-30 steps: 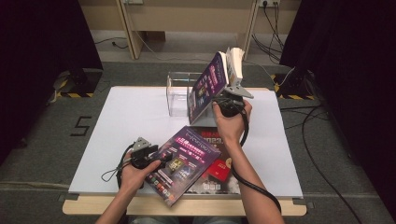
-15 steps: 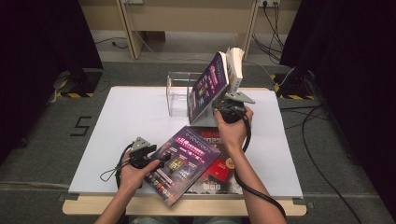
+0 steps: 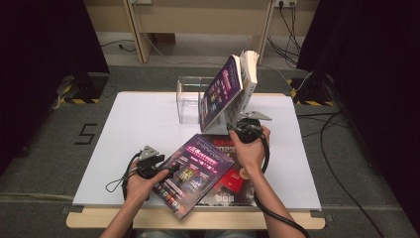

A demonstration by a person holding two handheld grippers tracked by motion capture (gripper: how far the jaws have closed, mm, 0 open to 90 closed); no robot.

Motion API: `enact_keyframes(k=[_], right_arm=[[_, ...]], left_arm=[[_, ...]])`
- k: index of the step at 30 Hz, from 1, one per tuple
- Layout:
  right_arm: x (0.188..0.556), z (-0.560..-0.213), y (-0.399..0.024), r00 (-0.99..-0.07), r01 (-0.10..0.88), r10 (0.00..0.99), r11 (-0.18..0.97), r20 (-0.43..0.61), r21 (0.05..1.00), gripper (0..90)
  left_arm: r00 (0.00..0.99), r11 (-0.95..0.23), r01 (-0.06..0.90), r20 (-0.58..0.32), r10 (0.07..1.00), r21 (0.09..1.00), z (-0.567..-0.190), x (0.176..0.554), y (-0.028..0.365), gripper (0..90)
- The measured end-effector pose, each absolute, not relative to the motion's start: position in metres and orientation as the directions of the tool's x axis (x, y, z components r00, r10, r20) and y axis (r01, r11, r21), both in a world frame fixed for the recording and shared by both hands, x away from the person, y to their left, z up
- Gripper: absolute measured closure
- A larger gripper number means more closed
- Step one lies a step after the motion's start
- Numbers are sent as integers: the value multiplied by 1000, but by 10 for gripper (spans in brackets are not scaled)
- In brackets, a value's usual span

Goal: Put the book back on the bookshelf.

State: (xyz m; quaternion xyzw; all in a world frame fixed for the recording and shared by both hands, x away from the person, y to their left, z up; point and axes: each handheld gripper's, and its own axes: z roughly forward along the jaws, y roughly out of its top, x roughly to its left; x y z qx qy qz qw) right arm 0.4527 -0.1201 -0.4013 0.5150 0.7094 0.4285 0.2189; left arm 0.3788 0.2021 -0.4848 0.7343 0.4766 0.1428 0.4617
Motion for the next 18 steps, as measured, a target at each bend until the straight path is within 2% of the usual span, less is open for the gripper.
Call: enact_keyframes(k=[18], right_arm=[[434, -440, -127, -383, 655, 906, 128, 181, 745, 582]], left_arm=[[489, -125, 599, -239, 839, 791, -490, 385, 206, 218]])
